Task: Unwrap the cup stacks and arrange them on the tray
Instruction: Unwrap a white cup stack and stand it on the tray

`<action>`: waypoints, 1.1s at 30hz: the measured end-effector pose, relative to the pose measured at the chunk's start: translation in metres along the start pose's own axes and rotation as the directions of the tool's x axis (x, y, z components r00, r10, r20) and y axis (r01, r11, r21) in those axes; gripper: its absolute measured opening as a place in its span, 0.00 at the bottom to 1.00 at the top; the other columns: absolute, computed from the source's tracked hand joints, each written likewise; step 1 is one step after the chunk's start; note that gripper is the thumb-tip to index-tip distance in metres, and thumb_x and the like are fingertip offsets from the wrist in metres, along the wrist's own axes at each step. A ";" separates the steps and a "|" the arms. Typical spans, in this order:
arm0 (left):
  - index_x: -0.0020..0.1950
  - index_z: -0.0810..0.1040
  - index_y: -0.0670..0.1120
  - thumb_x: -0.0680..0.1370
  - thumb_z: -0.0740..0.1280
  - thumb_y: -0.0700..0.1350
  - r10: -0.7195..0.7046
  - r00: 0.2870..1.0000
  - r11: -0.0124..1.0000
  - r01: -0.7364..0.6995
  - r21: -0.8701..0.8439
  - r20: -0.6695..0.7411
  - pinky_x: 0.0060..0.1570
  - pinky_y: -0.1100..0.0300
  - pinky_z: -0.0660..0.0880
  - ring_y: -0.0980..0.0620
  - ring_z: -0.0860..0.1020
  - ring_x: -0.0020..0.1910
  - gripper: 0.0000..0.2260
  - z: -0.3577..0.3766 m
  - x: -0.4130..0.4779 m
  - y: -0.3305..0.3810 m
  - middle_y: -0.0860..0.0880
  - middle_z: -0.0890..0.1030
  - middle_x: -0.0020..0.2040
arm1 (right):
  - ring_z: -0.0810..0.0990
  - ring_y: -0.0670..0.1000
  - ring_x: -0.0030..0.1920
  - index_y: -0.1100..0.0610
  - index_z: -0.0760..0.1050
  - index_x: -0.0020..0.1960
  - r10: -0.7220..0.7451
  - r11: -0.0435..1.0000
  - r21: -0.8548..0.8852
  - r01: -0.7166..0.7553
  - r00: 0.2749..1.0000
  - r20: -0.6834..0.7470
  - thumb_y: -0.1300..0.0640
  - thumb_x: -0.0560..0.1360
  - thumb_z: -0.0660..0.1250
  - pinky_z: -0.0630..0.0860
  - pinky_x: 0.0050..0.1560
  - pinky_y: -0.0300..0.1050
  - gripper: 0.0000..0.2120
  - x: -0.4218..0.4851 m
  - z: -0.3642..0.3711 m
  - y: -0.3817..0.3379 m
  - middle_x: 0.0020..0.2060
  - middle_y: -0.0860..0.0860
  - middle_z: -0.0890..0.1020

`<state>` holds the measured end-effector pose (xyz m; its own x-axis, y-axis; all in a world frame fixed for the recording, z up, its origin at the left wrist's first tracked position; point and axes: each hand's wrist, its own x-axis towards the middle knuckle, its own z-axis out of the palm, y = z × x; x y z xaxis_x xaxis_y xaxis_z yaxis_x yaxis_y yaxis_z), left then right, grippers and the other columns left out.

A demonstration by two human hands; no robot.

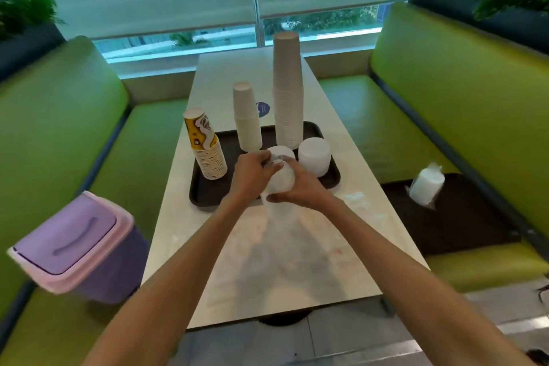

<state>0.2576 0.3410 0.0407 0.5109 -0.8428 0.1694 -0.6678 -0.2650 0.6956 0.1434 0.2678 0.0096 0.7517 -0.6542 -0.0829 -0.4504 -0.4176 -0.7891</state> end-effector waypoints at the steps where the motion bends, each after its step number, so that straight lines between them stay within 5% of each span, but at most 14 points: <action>1: 0.34 0.72 0.49 0.76 0.70 0.45 -0.012 1.000 1.000 0.012 0.000 0.004 0.37 0.67 0.66 0.60 0.71 0.31 0.12 0.002 -0.001 -0.002 0.54 0.73 0.31 | 0.66 0.54 0.71 0.50 0.53 0.77 0.007 1.000 -0.002 -0.007 1.000 0.012 0.51 0.67 0.78 0.66 0.68 0.50 0.48 0.000 0.001 0.003 0.73 0.53 0.65; 4: 0.42 0.79 0.43 0.76 0.70 0.45 -0.032 0.999 0.999 0.032 0.002 0.006 0.35 0.69 0.65 0.59 0.71 0.31 0.06 0.008 -0.005 -0.006 0.53 0.75 0.32 | 0.66 0.55 0.71 0.49 0.52 0.77 0.027 0.999 -0.035 -0.026 0.999 0.031 0.52 0.66 0.78 0.67 0.69 0.52 0.49 -0.001 0.006 0.011 0.74 0.53 0.64; 8: 0.54 0.81 0.39 0.76 0.70 0.44 -0.064 0.997 0.998 0.063 -0.013 -0.036 0.43 0.65 0.71 0.54 0.76 0.38 0.10 0.020 -0.007 -0.007 0.45 0.81 0.43 | 0.62 0.54 0.73 0.50 0.51 0.78 0.052 0.998 -0.022 -0.051 0.998 0.034 0.56 0.66 0.78 0.63 0.70 0.51 0.50 -0.003 0.012 0.024 0.75 0.53 0.61; 12: 0.55 0.80 0.39 0.76 0.70 0.43 -0.121 0.993 0.992 0.121 -0.047 -0.004 0.47 0.57 0.79 0.51 0.79 0.40 0.11 0.028 -0.005 -0.008 0.42 0.82 0.47 | 0.61 0.53 0.74 0.50 0.52 0.78 0.068 0.996 0.052 -0.070 0.997 0.035 0.51 0.61 0.81 0.64 0.72 0.54 0.54 -0.003 0.016 0.029 0.75 0.51 0.62; 16: 0.57 0.79 0.41 0.77 0.69 0.43 -0.159 0.985 0.985 0.162 -0.051 0.066 0.41 0.62 0.78 0.52 0.80 0.39 0.11 0.029 -0.002 -0.007 0.45 0.81 0.46 | 0.65 0.53 0.72 0.51 0.58 0.76 0.079 0.992 0.101 -0.075 0.996 -0.036 0.48 0.61 0.81 0.67 0.70 0.53 0.51 -0.002 0.024 0.029 0.73 0.50 0.66; 20: 0.60 0.76 0.45 0.75 0.71 0.46 -0.195 0.969 0.978 0.203 -0.041 0.149 0.51 0.54 0.79 0.49 0.80 0.49 0.15 0.024 0.004 0.000 0.45 0.80 0.52 | 0.71 0.53 0.67 0.55 0.64 0.72 0.059 0.991 0.127 -0.042 0.990 -0.131 0.48 0.62 0.80 0.70 0.67 0.50 0.44 0.002 0.029 0.029 0.67 0.52 0.73; 26: 0.54 0.80 0.41 0.76 0.68 0.38 -0.097 0.961 0.995 0.084 0.059 0.261 0.50 0.64 0.72 0.53 0.78 0.50 0.07 0.005 0.018 0.015 0.46 0.81 0.52 | 0.69 0.53 0.69 0.56 0.60 0.74 0.073 0.992 0.110 -0.056 0.985 -0.158 0.46 0.65 0.78 0.67 0.66 0.44 0.45 0.002 0.036 0.032 0.70 0.53 0.70; 31: 0.50 0.79 0.44 0.76 0.69 0.38 -0.018 0.988 0.988 0.042 -0.151 0.153 0.43 0.68 0.77 0.58 0.77 0.42 0.04 -0.036 0.033 0.026 0.51 0.79 0.45 | 0.69 0.53 0.67 0.56 0.60 0.74 0.067 0.991 0.127 -0.046 0.984 -0.167 0.45 0.65 0.78 0.67 0.63 0.43 0.46 0.002 0.035 0.037 0.69 0.53 0.69; 33: 0.56 0.76 0.47 0.74 0.72 0.46 -0.042 0.990 0.996 0.052 -0.071 0.138 0.44 0.67 0.75 0.58 0.75 0.44 0.13 -0.033 0.031 0.023 0.54 0.76 0.46 | 0.70 0.53 0.66 0.56 0.61 0.73 0.052 0.992 0.126 -0.029 0.982 -0.183 0.45 0.64 0.79 0.67 0.60 0.40 0.45 0.003 0.037 0.038 0.68 0.53 0.71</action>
<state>0.2756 0.3245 0.0853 0.4589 -0.8875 0.0426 -0.6000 -0.2742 0.7515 0.1465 0.2735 -0.0433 0.6267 -0.7792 -0.0112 -0.4074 -0.3154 -0.8570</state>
